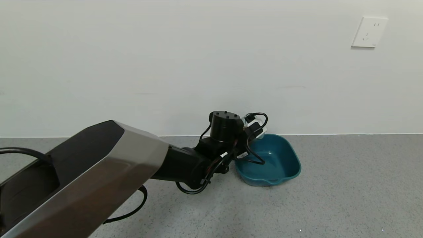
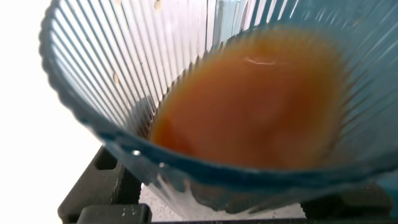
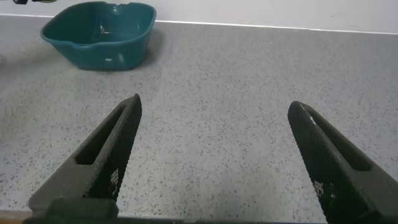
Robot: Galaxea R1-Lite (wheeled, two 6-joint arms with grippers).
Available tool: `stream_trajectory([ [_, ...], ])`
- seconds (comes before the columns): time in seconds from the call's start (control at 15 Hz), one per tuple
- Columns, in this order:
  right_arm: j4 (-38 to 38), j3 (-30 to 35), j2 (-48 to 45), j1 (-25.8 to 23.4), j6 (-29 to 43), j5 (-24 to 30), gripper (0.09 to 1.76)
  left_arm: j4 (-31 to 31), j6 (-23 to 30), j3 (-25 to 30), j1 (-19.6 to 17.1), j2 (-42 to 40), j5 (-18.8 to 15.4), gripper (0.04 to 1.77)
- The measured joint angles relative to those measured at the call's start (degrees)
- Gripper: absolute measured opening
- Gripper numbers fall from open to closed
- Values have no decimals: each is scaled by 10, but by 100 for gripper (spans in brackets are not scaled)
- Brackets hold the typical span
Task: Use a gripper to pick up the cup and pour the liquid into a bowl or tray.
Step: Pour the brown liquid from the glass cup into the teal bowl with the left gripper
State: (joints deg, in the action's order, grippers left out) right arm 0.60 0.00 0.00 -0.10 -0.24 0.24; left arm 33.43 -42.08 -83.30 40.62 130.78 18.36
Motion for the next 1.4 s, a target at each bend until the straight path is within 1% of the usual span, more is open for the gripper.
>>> stream_trajectory([
  [0.2,0,0,0,0,0,0,171,1,-32,0,0,2,20,133],
  [0.6,0,0,0,0,0,0,171,4,-78,3,4,6,34,133],
  [1.4,0,0,0,0,0,0,171,5,-185,4,3,8,40,133],
])
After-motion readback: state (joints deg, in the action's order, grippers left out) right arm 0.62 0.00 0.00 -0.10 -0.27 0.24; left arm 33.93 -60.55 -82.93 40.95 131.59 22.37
